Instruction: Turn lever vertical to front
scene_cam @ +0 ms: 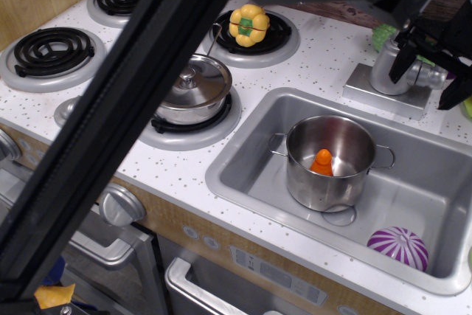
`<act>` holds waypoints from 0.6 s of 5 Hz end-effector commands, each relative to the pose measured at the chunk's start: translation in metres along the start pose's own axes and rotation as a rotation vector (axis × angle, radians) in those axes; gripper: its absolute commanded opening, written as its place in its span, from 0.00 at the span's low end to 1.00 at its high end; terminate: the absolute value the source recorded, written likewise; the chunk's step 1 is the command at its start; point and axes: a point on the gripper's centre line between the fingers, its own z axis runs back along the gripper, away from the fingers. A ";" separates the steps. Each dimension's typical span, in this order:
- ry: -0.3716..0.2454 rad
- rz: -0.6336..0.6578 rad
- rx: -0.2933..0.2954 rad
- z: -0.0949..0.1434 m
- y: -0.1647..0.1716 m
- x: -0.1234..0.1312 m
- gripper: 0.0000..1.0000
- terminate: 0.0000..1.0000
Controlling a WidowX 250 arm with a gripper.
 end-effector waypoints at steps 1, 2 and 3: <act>-0.155 0.053 0.003 0.049 0.004 0.019 1.00 0.00; -0.173 0.052 -0.005 0.053 0.006 0.026 1.00 0.00; -0.196 0.039 -0.004 0.052 0.009 0.034 1.00 0.00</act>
